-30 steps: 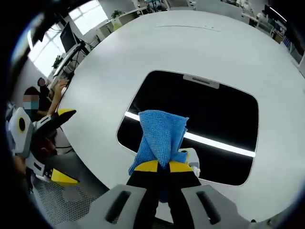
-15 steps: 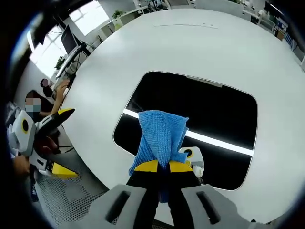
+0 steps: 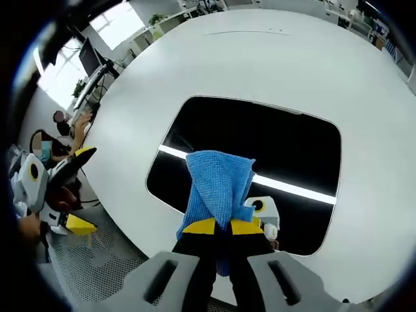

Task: Wipe the mirror surface with the cleaning cloth until all visible marks leave the cleaned area.

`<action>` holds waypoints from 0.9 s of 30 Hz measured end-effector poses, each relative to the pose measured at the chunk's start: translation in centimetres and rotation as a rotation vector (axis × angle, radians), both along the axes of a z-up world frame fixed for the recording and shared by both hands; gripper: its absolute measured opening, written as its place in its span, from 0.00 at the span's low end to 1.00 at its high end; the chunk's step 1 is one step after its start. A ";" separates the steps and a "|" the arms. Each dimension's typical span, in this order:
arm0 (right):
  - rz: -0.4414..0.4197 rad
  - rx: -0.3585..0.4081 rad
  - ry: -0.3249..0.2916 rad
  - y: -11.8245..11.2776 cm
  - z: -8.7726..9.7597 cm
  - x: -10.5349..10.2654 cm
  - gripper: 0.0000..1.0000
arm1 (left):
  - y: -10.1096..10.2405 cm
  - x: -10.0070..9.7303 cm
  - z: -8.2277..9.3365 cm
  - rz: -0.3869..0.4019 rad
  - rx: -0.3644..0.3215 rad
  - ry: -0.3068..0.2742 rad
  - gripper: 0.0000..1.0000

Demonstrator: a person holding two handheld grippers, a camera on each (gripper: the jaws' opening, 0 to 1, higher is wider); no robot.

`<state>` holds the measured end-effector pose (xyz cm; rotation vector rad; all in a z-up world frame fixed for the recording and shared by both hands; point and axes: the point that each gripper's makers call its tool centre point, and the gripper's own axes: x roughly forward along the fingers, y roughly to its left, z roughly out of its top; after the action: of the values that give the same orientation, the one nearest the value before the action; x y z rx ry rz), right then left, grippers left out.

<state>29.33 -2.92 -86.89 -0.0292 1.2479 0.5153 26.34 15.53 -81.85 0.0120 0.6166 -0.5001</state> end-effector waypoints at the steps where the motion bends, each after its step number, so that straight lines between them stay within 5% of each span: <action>1: -0.008 0.002 0.000 0.0 0.0 0.0 0.00 | -0.2 -0.3 -0.4 -0.004 -0.008 0.035 0.99; 27: -0.115 0.005 -0.004 -1.4 -0.1 0.0 0.00 | -0.9 -0.6 -0.6 -0.039 -0.042 0.053 0.99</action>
<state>29.35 -4.27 -87.03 0.0452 1.2366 0.4185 25.73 14.62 -82.44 -0.0294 0.6585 -0.5526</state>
